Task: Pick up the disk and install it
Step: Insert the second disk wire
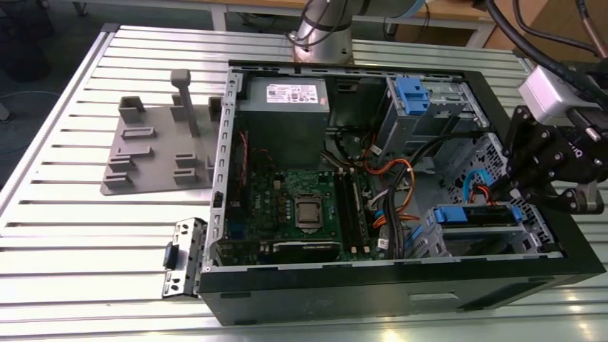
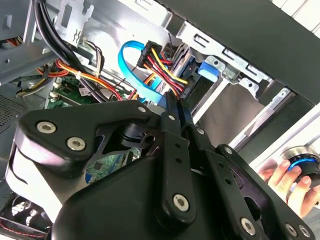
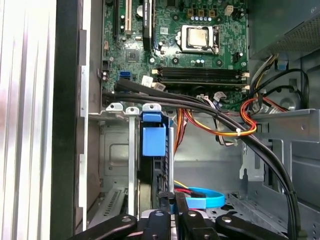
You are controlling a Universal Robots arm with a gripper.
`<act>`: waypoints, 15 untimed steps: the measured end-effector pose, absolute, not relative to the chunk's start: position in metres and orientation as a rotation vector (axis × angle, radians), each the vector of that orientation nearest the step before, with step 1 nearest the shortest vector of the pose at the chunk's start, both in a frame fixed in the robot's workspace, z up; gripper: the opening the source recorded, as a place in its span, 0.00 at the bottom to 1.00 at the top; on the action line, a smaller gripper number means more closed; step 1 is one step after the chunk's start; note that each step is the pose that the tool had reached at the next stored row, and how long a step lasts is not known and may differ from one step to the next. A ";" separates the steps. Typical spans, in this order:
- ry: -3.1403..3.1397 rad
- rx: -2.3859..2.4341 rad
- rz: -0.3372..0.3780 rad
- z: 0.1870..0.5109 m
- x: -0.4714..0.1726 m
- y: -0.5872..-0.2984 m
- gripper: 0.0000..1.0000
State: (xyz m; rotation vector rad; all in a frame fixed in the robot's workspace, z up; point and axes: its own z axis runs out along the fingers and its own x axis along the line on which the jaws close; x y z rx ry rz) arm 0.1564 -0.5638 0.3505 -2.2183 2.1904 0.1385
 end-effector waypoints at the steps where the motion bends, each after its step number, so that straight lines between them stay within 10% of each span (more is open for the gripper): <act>1: 2.188 -2.216 0.144 0.350 0.155 -0.565 0.16; 15: 2.170 -2.200 0.176 0.345 0.149 -0.571 0.16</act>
